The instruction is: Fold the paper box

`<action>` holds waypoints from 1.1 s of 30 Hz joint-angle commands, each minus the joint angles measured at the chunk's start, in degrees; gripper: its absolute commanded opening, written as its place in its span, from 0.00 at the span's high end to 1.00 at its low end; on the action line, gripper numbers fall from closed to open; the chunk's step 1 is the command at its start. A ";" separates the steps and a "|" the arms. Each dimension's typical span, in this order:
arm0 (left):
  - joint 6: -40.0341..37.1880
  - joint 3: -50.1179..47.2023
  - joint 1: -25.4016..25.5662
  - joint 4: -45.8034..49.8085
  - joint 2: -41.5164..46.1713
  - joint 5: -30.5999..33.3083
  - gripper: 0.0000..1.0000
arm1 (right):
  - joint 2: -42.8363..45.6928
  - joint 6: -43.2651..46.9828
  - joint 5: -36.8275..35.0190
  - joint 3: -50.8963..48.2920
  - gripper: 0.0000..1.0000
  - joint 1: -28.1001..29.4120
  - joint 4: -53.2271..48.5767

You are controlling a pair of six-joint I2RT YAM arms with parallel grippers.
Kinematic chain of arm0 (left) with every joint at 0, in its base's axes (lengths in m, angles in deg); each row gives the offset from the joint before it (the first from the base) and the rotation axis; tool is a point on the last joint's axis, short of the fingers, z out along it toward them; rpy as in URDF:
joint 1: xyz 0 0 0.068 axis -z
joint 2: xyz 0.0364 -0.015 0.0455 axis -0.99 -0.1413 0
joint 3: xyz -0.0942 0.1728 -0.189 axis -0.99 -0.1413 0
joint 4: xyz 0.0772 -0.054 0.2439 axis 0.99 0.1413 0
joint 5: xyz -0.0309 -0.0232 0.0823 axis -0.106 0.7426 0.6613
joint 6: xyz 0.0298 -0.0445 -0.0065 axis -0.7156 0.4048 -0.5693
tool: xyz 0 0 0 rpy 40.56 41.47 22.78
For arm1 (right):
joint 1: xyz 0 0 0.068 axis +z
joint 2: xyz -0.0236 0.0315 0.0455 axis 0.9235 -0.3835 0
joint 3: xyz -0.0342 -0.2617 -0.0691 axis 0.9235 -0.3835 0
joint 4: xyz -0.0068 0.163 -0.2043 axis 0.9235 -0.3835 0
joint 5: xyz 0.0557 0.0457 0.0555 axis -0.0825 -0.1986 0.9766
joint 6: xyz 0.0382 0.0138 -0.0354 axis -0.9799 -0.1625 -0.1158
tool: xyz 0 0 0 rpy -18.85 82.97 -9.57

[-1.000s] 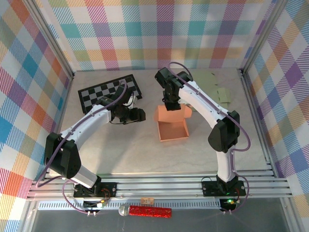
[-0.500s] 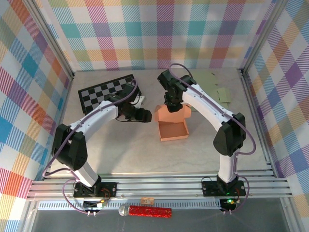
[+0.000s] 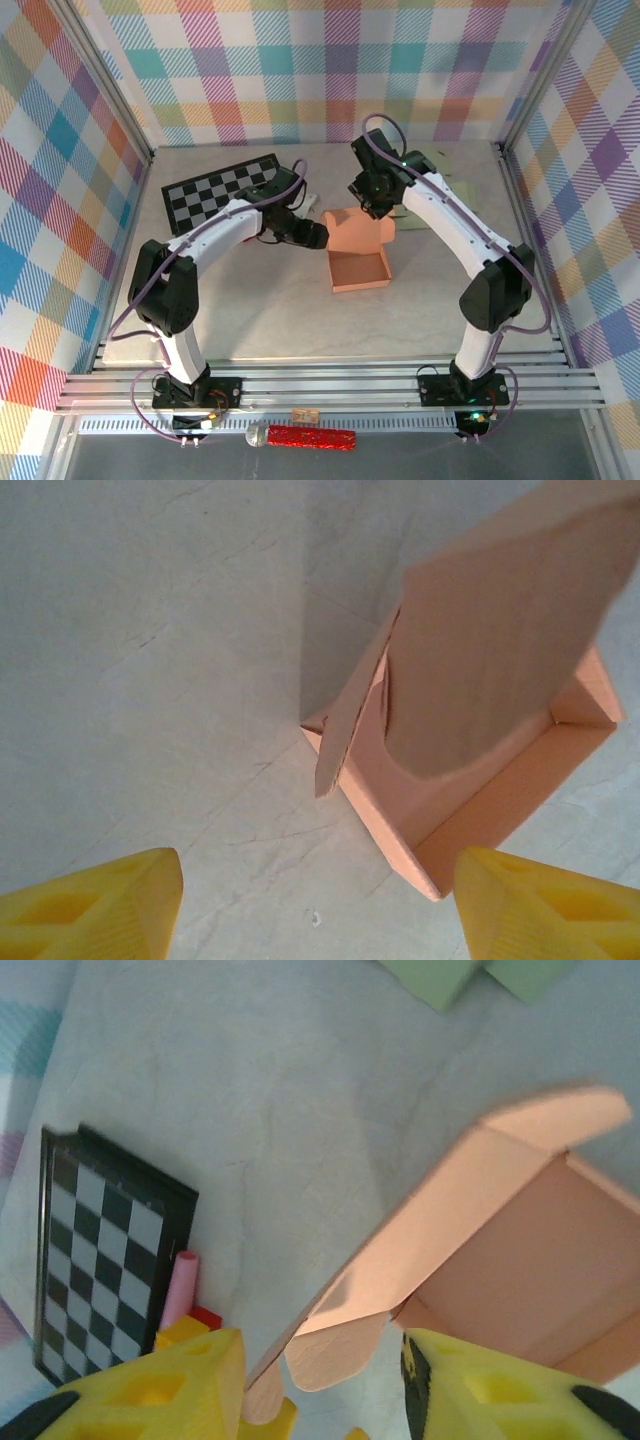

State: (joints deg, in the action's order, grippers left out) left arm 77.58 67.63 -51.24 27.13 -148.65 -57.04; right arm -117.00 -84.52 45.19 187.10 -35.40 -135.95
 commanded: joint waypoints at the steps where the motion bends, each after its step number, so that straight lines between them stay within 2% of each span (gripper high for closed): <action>1: -1.18 2.91 0.22 0.13 -1.44 0.11 0.31 | 5.64 25.98 5.21 -3.03 0.52 -3.95 5.50; 5: -0.76 4.26 0.39 0.53 -2.50 -0.38 0.34 | 12.74 50.79 21.60 -13.13 0.44 -12.43 11.84; 7: -0.48 4.96 0.46 0.85 -2.94 -0.36 0.36 | 13.41 59.18 30.11 -15.43 0.44 -17.33 9.81; 9: -0.40 6.26 0.65 1.96 -3.83 0.09 0.39 | 12.26 66.12 33.65 -15.93 0.46 -20.69 5.31; 12: 0.05 8.47 0.92 3.69 -5.28 1.01 0.42 | 10.15 71.50 33.70 -17.47 0.46 -22.56 2.93; 19: 0.32 12.52 1.53 6.90 -7.48 2.70 0.49 | 3.91 79.15 34.37 -18.20 0.50 -22.57 2.77; 25: 0.17 14.42 2.14 8.39 -8.81 3.57 0.57 | 0.40 81.00 32.63 -16.38 0.51 -22.32 1.98; 29: 0.06 15.72 2.59 9.38 -9.77 3.97 0.62 | -2.15 82.11 30.70 -14.16 0.52 -20.23 0.67; 33: -0.03 16.28 2.93 9.63 -10.17 4.53 0.66 | -4.19 82.28 28.40 -12.85 0.57 -18.66 0.18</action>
State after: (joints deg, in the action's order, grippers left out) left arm 77.86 82.03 -48.99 34.29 -158.33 -53.34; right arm -119.87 -4.32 74.81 172.15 -55.20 -133.85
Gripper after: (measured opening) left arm 0.350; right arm 0.443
